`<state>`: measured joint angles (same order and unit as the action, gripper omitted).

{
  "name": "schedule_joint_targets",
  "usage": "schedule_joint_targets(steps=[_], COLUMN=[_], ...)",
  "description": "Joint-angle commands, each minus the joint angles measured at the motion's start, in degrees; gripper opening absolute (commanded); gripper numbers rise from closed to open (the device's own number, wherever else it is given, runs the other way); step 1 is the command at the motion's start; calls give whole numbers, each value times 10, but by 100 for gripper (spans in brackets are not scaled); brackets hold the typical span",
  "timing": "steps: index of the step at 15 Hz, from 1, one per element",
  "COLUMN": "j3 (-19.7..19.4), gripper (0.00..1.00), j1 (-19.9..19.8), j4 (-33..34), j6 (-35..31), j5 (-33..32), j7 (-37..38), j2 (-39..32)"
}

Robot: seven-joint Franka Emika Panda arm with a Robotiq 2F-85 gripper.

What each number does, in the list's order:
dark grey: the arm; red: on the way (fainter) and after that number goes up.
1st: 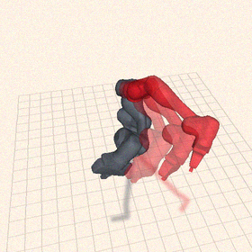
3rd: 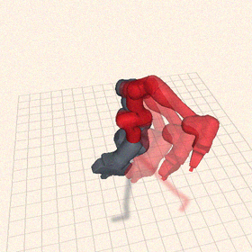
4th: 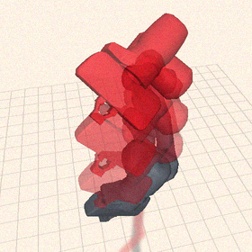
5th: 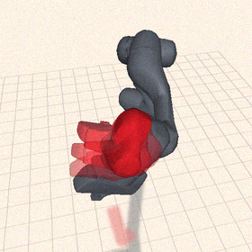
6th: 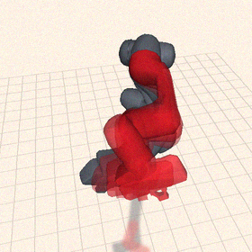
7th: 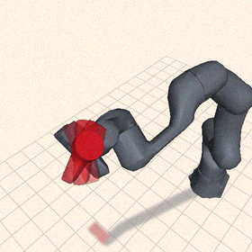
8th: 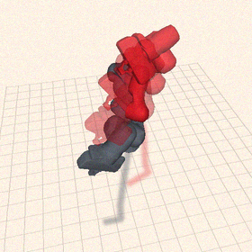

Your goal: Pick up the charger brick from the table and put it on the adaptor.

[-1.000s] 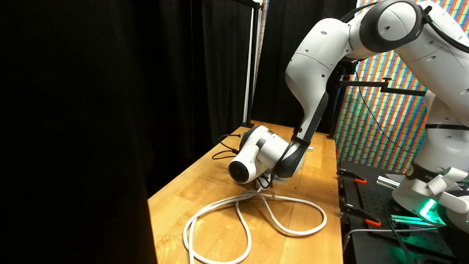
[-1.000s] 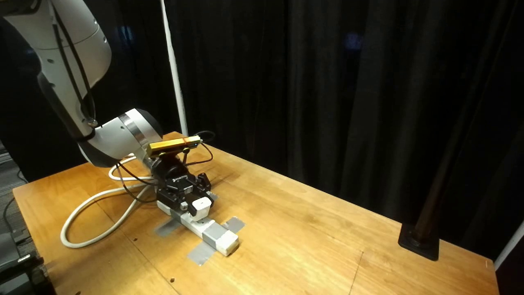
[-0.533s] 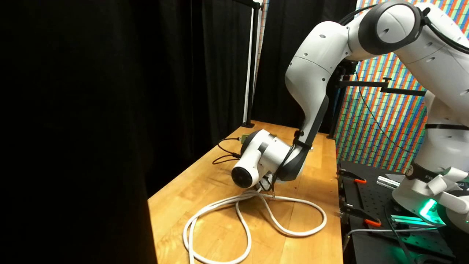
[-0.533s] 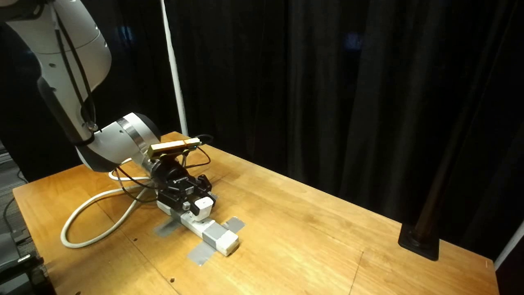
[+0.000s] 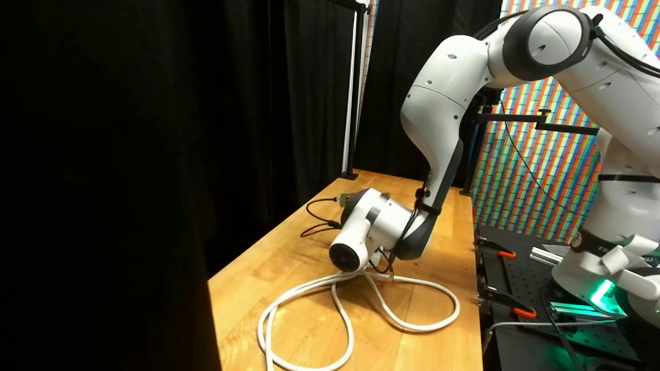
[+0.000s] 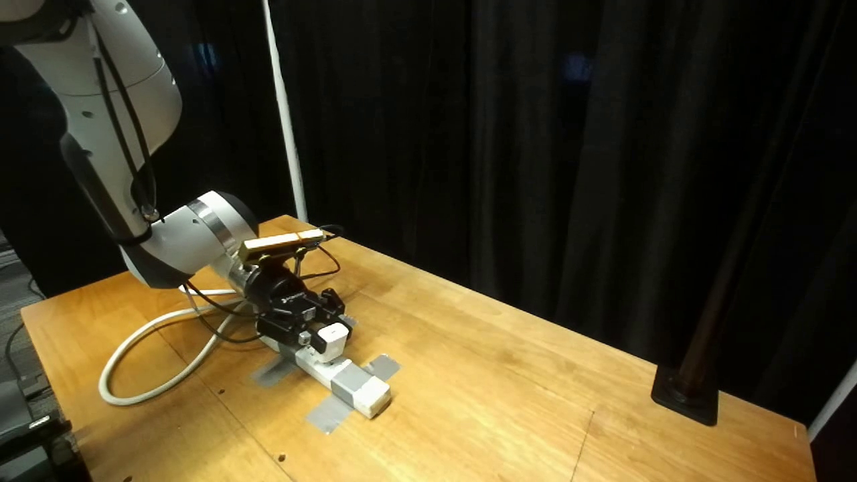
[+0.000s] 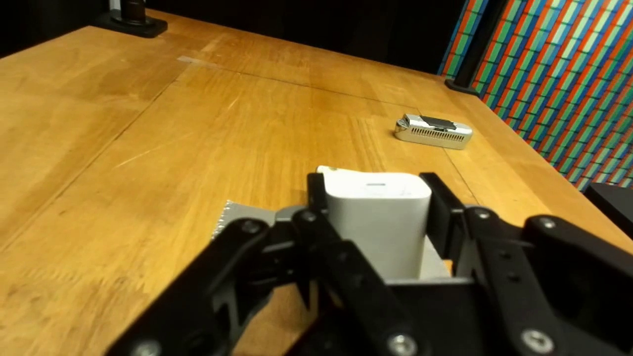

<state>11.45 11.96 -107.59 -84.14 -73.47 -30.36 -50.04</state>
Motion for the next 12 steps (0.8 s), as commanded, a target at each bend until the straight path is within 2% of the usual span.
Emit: schedule_joint_targets(steps=[1,2,3,4,5,8,12], j3=[2,4,5,6,8,11,12], gripper=[23,23,73,74,79,100,100], j1=[12,12,11,10,9,8,5], j4=[17,17,16,12,8,-12,-39], j6=[10,11,9,7,5,7,12], j5=[-8,-7,-6,-7,-7,-6,-9], j7=[23,28,35,39,42,52,56], j2=[-23,-24,-25,-23,-20,0,36])
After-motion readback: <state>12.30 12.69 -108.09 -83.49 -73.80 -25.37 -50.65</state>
